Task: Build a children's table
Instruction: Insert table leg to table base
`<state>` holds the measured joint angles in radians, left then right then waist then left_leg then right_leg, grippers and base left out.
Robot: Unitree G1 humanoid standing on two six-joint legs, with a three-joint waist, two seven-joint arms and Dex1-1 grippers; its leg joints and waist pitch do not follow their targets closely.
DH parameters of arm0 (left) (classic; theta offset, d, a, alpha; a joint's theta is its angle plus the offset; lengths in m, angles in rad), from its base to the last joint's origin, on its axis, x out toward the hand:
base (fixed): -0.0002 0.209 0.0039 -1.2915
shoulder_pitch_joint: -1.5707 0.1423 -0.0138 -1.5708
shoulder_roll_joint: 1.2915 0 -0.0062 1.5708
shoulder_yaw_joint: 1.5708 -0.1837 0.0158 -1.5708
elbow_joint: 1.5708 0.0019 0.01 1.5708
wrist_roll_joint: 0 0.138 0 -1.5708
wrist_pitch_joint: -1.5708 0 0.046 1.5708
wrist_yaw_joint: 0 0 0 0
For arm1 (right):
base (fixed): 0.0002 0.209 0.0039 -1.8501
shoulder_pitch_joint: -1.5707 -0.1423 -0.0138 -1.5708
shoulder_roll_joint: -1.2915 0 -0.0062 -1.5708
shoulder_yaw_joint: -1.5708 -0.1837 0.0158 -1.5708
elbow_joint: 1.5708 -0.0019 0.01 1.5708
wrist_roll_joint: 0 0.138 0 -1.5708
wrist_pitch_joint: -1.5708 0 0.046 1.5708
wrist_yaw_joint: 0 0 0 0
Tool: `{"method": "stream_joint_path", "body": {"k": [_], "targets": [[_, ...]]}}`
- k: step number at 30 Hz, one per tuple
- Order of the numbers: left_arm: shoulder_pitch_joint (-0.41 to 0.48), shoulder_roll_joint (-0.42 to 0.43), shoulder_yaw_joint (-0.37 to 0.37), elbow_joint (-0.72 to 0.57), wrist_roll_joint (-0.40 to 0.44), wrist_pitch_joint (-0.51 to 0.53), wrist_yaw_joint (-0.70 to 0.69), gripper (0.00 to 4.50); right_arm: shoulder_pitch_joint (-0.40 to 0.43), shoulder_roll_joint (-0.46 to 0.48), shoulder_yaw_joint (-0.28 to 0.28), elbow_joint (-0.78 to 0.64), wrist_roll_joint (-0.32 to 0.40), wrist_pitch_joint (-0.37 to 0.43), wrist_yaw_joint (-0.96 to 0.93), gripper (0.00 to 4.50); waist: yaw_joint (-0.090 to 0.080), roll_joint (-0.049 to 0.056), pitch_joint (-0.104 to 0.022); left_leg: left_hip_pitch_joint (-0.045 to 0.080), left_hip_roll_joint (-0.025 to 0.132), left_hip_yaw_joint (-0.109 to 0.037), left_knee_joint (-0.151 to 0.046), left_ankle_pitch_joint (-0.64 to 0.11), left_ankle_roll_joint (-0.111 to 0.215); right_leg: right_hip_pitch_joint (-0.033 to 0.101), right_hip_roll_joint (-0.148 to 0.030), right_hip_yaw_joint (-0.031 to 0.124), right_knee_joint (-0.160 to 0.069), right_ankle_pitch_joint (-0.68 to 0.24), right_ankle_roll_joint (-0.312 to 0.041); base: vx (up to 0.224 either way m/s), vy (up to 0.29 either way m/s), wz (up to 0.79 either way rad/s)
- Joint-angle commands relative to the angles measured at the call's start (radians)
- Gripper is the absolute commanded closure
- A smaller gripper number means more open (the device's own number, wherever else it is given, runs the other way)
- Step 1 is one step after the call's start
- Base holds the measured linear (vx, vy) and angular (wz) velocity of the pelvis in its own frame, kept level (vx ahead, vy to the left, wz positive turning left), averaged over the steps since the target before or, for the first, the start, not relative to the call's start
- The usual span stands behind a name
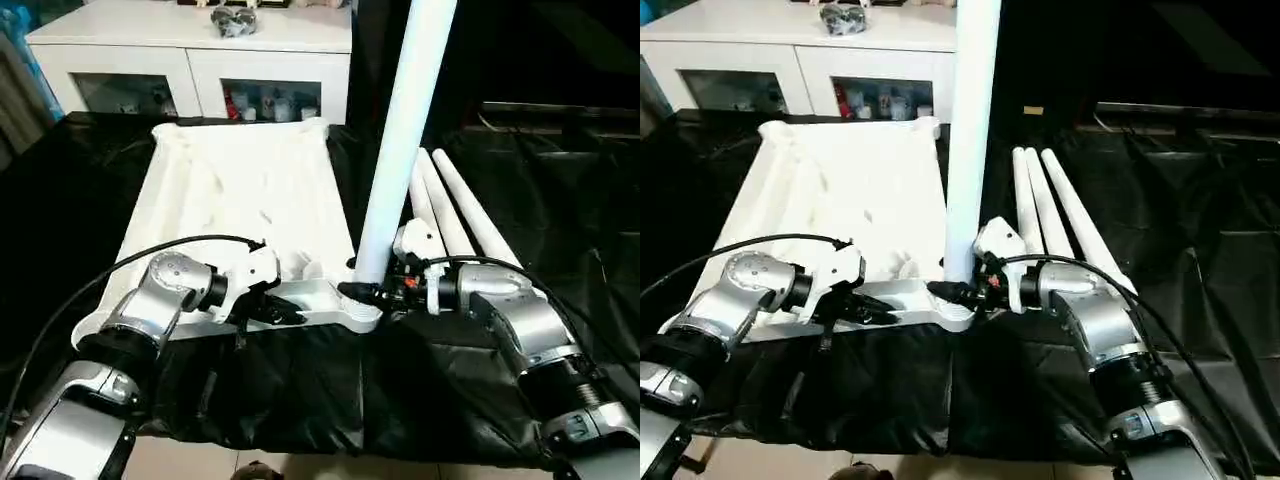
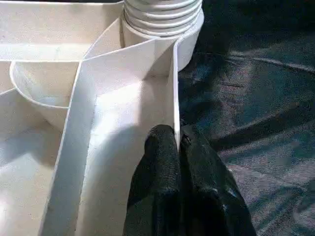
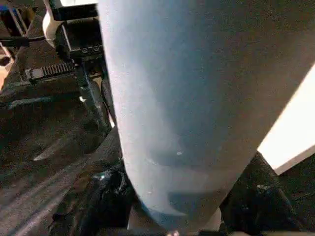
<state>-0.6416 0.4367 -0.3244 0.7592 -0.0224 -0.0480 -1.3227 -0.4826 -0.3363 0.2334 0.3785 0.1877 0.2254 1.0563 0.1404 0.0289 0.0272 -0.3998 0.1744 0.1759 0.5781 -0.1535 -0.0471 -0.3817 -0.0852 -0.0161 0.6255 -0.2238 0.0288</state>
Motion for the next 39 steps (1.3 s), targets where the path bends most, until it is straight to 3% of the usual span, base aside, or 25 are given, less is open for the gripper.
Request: {"method": "stream_joint_path", "body": {"k": [1, 5, 6, 8, 9, 11, 13, 16, 18, 19, 21, 23, 30, 31, 33, 34, 35, 39], "targets": [[-0.044, -0.011, 0.003, -0.007, 0.013, -0.016, 0.008, 4.5, 0.056, 0.023, 0.122, 0.087, -0.043, 0.04, 0.063, 2.61, -0.003, -0.001, -0.047, 0.036, 0.054, -0.015, -0.081, -0.351, -0.026, 0.015, -0.059, 0.024, -0.079, -0.143, -0.23, 0.0, 0.0, 0.0], [-0.046, -0.027, 0.032, 0.005, 0.008, 0.009, 0.082, 4.5, 0.021, 0.064, 0.083, 0.165, -0.077, 0.007, -0.046, 2.61, -0.006, -0.001, -0.04, 0.039, 0.053, -0.018, -0.087, -0.412, -0.044, 0.009, -0.063, 0.026, -0.088, -0.246, -0.219, 0.0, 0.0, 0.0], [-0.046, -0.028, 0.033, 0.005, 0.008, 0.01, 0.084, 4.5, 0.02, 0.065, 0.081, 0.168, -0.079, 0.006, -0.051, 2.61, -0.007, -0.006, -0.036, 0.041, 0.053, -0.02, -0.089, -0.439, -0.054, 0.006, -0.068, 0.028, -0.093, -0.318, -0.209, 0.0, 0.0, 0.0], [-0.044, -0.043, 0.051, 0.003, 0.018, 0.031, 0.169, 4.5, -0.018, 0.1, 0.043, 0.247, -0.109, -0.02, -0.184, 2.61, -0.016, -0.008, -0.025, 0.053, 0.051, -0.031, -0.094, -0.536, -0.087, -0.005, -0.076, 0.029, -0.113, -0.53, -0.159, -0.029, -0.007, -0.04], [-0.041, -0.047, 0.053, -0.008, 0.03, 0.059, 0.208, 4.5, -0.039, 0.12, 0.02, 0.288, -0.116, -0.011, -0.259, 2.61, -0.019, -0.012, -0.026, 0.053, 0.051, -0.035, -0.096, -0.549, -0.09, -0.003, -0.077, 0.028, -0.116, -0.565, -0.144, -0.056, -0.003, -0.11], [-0.031, -0.062, 0.068, -0.046, 0.041, 0.121, 0.289, 4.5, -0.071, 0.148, -0.005, 0.348, -0.132, 0.012, -0.372, 2.61, -0.033, -0.011, -0.024, 0.053, 0.05, -0.043, -0.101, -0.577, -0.105, -0.005, -0.074, 0.022, -0.119, -0.602, -0.123, -0.054, 0.005, -0.12], [-0.009, -0.082, 0.083, -0.13, 0.05, 0.216, 0.362, 4.5, -0.098, 0.18, -0.028, 0.397, -0.133, 0.034, -0.46, 2.61, -0.049, -0.007, -0.025, 0.054, 0.05, -0.046, -0.107, -0.611, -0.111, -0.005, -0.069, 0.015, -0.119, -0.571, -0.127, 0.0, 0.0, 0.0], [0.014, -0.122, 0.103, -0.217, 0.064, 0.315, 0.46, 4.5, -0.124, 0.226, -0.074, 0.443, -0.101, 0.068, -0.539, 2.61, -0.056, -0.007, -0.028, 0.054, 0.05, -0.044, -0.109, -0.621, -0.101, -0.004, -0.067, 0.01, -0.121, -0.487, -0.143, 0.0, 0.0, 0.0], [0.031, -0.159, 0.114, -0.272, 0.076, 0.38, 0.527, 4.5, -0.135, 0.248, -0.07, 0.47, -0.115, 0.065, -0.57, 2.61, -0.059, -0.007, -0.025, 0.051, 0.05, -0.042, -0.112, -0.612, -0.097, -0.001, -0.065, 0.006, -0.122, -0.456, -0.15, 0.0, 0.0, 0.0], [0.041, -0.173, 0.104, -0.287, 0.09, 0.388, 0.547, 4.5, -0.137, 0.264, -0.07, 0.477, -0.115, 0.069, -0.575, 2.61, -0.057, -0.005, -0.027, 0.056, 0.049, -0.04, -0.11, -0.609, -0.095, -0.005, -0.065, 0.006, -0.126, -0.448, -0.148, 0.0, 0.0, 0.0], [0.049, -0.181, 0.088, -0.293, 0.099, 0.389, 0.557, 4.5, -0.143, 0.281, -0.072, 0.493, -0.113, 0.066, -0.581, 2.61, -0.058, -0.012, -0.027, 0.05, 0.049, -0.038, -0.111, -0.593, -0.09, -0.001, -0.064, 0.007, -0.126, -0.424, -0.146, 0.0, 0.0, 0.0], [0.055, -0.185, 0.075, -0.304, 0.104, 0.399, 0.568, 4.5, -0.155, 0.301, -0.075, 0.519, -0.119, 0.059, -0.595, 2.61, -0.057, -0.008, -0.028, 0.053, 0.048, -0.036, -0.11, -0.59, -0.087, -0.005, -0.065, 0.009, -0.127, -0.42, -0.146, 0.0, 0.0, 0.0], [0.064, -0.169, 0.07, -0.358, 0.111, 0.443, 0.558, 4.5, -0.186, 0.32, -0.086, 0.564, -0.131, 0.037, -0.629, 2.61, -0.062, -0.005, -0.022, 0.058, 0.044, -0.043, -0.113, -0.65, -0.096, -0.008, -0.065, 0.005, -0.136, -0.505, -0.115, 0.0, 0.0, 0.0], [0.064, -0.166, 0.072, -0.36, 0.105, 0.44, 0.544, 4.5, -0.194, 0.322, -0.093, 0.573, -0.127, 0.023, -0.621, 2.26, -0.064, -0.002, -0.022, 0.061, 0.044, -0.044, -0.114, -0.661, -0.096, -0.009, -0.064, 0.004, -0.138, -0.512, -0.112, 0.0, 0.0, 0.0], [0.065, -0.164, 0.073, -0.361, 0.101, 0.438, 0.539, 4.5, -0.199, 0.324, -0.1, 0.579, -0.128, 0.013, -0.623, 2.26, -0.064, -0.002, -0.021, 0.064, 0.044, -0.044, -0.114, -0.67, -0.096, -0.011, -0.063, 0.004, -0.141, -0.507, -0.112, 0.0, 0.0, 0.0], [0.063, -0.159, 0.074, -0.356, 0.098, 0.42, 0.529, 4.5, -0.206, 0.325, -0.113, 0.583, -0.126, -0.007, -0.62, 1.88, -0.064, -0.002, -0.023, 0.065, 0.044, -0.043, -0.114, -0.668, -0.094, -0.01, -0.063, 0.004, -0.14, -0.491, -0.116, 0.0, 0.0, 0.0], [0.063, -0.158, 0.074, -0.356, 0.097, 0.419, 0.528, 4.5, -0.207, 0.326, -0.115, 0.584, -0.126, -0.01, -0.62, 1.86, -0.063, -0.001, -0.024, 0.065, 0.045, -0.043, -0.115, -0.662, -0.094, -0.01, -0.063, 0.004, -0.139, -0.475, -0.119, 0.0, 0.0, 0.0], [0.064, -0.147, 0.071, -0.356, 0.09, 0.406, 0.51, 4.5, -0.21, 0.324, -0.122, 0.576, -0.118, -0.042, -0.589, 1.45, -0.06, 0.002, -0.028, 0.061, 0.047, -0.036, -0.117, -0.614, -0.091, -0.004, -0.058, 0.007, -0.129, -0.357, -0.153, 0.0, 0.0, 0.0]]}}
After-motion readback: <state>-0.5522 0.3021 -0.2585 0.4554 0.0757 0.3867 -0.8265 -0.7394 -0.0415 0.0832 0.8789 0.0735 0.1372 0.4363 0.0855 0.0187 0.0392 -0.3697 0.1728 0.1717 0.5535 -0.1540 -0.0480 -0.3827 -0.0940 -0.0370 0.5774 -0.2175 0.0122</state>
